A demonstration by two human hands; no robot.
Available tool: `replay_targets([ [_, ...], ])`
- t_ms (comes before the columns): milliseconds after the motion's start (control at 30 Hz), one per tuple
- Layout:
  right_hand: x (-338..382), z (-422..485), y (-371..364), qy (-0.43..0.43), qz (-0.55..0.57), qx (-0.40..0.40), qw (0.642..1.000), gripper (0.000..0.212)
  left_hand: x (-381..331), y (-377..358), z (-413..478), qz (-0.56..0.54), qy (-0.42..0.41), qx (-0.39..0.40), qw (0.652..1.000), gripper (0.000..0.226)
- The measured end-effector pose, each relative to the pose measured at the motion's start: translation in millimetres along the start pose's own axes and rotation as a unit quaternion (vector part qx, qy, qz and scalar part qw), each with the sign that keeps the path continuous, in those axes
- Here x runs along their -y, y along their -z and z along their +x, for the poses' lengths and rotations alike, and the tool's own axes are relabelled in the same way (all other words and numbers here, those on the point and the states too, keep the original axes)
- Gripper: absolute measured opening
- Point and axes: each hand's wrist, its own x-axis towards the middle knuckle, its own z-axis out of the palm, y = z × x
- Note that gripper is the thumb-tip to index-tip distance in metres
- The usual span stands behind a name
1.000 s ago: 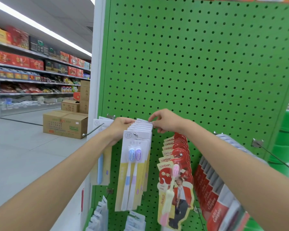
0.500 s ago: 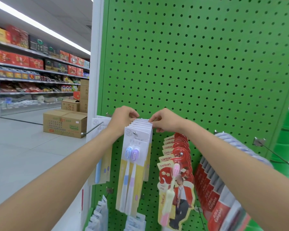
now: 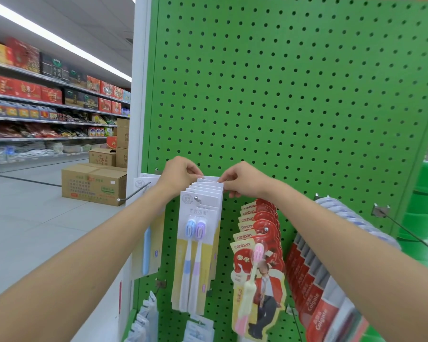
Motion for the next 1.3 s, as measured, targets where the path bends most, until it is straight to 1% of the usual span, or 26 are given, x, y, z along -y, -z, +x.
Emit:
replay_targets([
  [100, 1.4, 0.0, -0.5, -0.003, -0.004, 0.002, 1.0, 0.014, -1.3, 2.2, -0.5, -0.03, 0.008, -0.021, 0.999, 0.011],
  [233, 2.6, -0.9, -1.3, -0.009, -0.01, -0.005, 1.0, 0.013, -1.8, 1.0, -6.1, -0.015, 0.015, -0.037, 0.999, 0.017],
  [333, 4.0, -2.1, -2.1, -0.015, -0.013, -0.006, 1.0, 0.012, 3.6, 1.9, -14.8, 0.005, 0.017, -0.073, 0.997, 0.014],
  [500, 6.7, -2.7, -1.8, -0.019, -0.018, -0.005, 1.0, 0.012, 3.8, 4.7, -37.5, 0.049, -0.009, -0.132, 0.99, 0.005],
  [600, 7.9, -3.2, -1.2, -0.023, -0.02, -0.006, 1.0, 0.012, 1.7, 5.5, -51.3, 0.064, -0.024, -0.147, 0.987, 0.008],
  [733, 13.6, -8.6, 0.3, -0.025, -0.018, -0.01, 0.999, 0.015, 3.1, 7.6, -68.1, 0.083, -0.014, -0.157, 0.984, 0.013],
  [833, 19.9, -16.6, 1.9, -0.02, -0.008, -0.037, 0.999, 0.022, 6.5, 10.1, -77.0, 0.078, 0.009, -0.161, 0.984, 0.014],
  [967, 33.4, -31.3, 3.4, -0.001, 0.006, -0.096, 0.995, 0.028, 6.7, 16.0, -91.2, 0.066, 0.021, -0.164, 0.984, 0.013],
  [1033, 43.4, -41.3, 2.9, 0.013, 0.022, -0.129, 0.991, 0.027, 3.3, 21.0, -99.5, 0.067, 0.021, -0.165, 0.984, 0.014],
  [1167, 65.9, -64.5, -0.1, 0.051, 0.016, -0.228, 0.972, 0.018, -5.9, 29.2, -117.6, 0.073, 0.014, -0.168, 0.983, 0.014],
  [1233, 76.3, -77.5, -5.8, 0.078, 0.011, -0.246, 0.966, 0.016, -8.8, 32.4, -127.5, 0.075, 0.019, -0.173, 0.982, 0.016],
  [1300, 85.2, -92.6, -17.0, 0.1, 0.011, -0.239, 0.966, 0.016, -9.6, 35.8, -137.4, 0.077, 0.03, -0.182, 0.98, 0.018],
])
